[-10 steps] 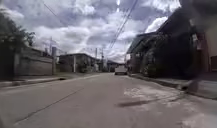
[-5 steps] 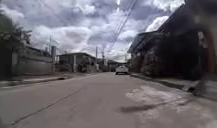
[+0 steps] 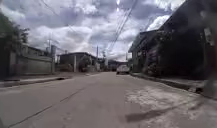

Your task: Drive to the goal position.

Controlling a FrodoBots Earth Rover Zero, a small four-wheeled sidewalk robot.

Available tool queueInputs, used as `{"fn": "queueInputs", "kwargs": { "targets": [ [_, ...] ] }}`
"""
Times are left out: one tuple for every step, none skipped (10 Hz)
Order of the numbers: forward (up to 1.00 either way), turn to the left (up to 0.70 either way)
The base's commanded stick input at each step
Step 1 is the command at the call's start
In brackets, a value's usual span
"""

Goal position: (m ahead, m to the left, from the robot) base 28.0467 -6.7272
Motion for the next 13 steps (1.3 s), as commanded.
{"fn": "queueInputs", "kwargs": {
  "targets": [
    [0.5, 0.0],
    [0.5, 0.0],
    [0.5, 0.0],
    [0.5, 0.0],
    [0.5, 0.0],
    [0.5, 0.0],
    [0.5, 0.0],
    [0.5, 0.0],
    [0.5, 0.0],
    [0.5, 0.0],
    [0.5, 0.0],
    [0.5, 0.0],
    [0.5, 0.0]
  ]
}}
